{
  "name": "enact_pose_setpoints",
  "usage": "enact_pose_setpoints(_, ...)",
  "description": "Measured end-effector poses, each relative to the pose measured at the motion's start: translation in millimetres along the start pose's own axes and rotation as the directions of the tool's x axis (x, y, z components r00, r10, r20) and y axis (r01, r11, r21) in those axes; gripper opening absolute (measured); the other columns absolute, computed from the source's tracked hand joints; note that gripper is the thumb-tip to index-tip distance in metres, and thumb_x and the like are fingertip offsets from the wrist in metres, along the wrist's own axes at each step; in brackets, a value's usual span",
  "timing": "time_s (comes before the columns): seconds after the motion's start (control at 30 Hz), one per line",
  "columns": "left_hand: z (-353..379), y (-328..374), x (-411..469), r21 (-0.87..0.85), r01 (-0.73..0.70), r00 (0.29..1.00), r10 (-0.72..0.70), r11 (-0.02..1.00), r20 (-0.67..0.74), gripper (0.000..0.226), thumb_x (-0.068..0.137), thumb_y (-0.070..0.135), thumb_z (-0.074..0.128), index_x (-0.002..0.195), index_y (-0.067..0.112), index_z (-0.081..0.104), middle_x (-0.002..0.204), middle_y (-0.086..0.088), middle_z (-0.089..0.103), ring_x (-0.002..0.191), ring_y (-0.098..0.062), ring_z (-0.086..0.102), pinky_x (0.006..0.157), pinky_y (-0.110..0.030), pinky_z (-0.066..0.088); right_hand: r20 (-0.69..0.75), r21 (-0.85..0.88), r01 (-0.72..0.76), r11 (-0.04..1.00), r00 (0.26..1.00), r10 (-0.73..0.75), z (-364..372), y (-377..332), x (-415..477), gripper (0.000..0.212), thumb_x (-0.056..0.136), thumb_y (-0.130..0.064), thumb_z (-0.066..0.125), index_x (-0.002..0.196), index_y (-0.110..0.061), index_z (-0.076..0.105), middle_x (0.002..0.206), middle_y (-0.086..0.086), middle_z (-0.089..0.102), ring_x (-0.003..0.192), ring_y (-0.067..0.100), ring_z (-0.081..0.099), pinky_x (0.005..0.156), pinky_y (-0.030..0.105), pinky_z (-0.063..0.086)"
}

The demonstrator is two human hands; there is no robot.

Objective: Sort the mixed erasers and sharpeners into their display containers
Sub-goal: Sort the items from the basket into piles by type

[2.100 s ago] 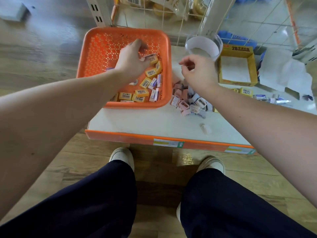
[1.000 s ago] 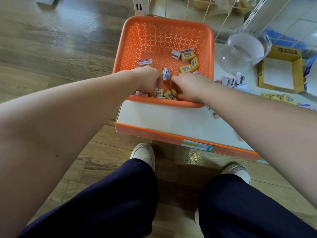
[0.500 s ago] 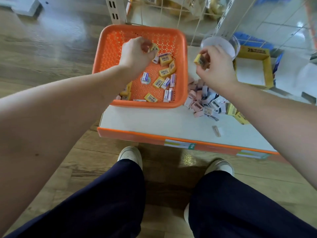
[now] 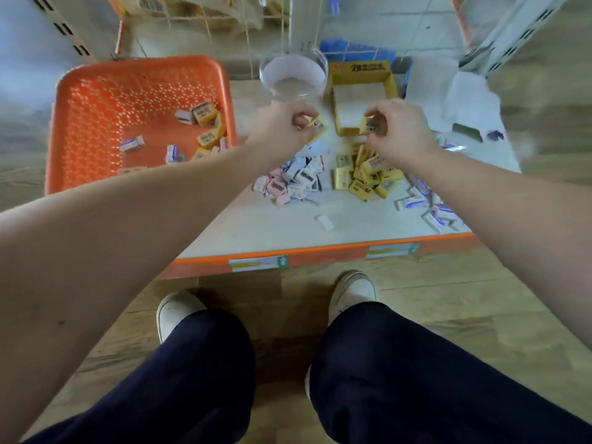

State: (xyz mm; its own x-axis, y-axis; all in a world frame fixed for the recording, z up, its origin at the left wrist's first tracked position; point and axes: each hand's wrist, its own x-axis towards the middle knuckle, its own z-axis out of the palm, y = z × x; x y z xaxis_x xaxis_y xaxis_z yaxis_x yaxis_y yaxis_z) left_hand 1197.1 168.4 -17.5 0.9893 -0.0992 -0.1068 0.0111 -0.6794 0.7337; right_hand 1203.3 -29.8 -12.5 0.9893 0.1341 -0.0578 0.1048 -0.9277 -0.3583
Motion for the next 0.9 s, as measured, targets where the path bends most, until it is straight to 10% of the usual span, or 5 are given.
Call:
enact_pose_setpoints(0.47, 74.6, 28.1, 6.3, 0.103, 0.114, 0.95, -0.139, 0.988, 0.279, 0.042, 0.088, 0.007, 0.055, 0.129, 0.013, 0.056, 0.117, -0.006, 0.064, 0.106, -0.02, 0.06, 0.078, -0.022, 0.047, 0.054, -0.008, -0.089, 0.996, 0.995, 0.089, 10.4, 35.1, -0.6, 0.034, 0.089, -0.001, 0.05, 0.12, -0.014, 0.055, 0.124, 0.006, 0.055, 0.116, 0.028, 0.043, 0.091, 0.032, 0.036)
enact_pose_setpoints(0.9, 29.3, 2.8, 8.4, -0.045, 0.017, 0.993, -0.012, 0.999, 0.114, 0.041, 0.084, 0.003, 0.045, 0.114, 0.023, 0.065, 0.111, 0.008, 0.065, 0.089, -0.002, 0.061, 0.083, -0.017, 0.046, 0.002, -0.02, -0.023, 1.0, 1.0, 0.024, 12.8, 13.8, 4.4, 0.035, 0.09, -0.003, 0.046, 0.121, -0.016, 0.057, 0.125, 0.007, 0.053, 0.12, 0.026, 0.041, 0.099, 0.033, 0.035)
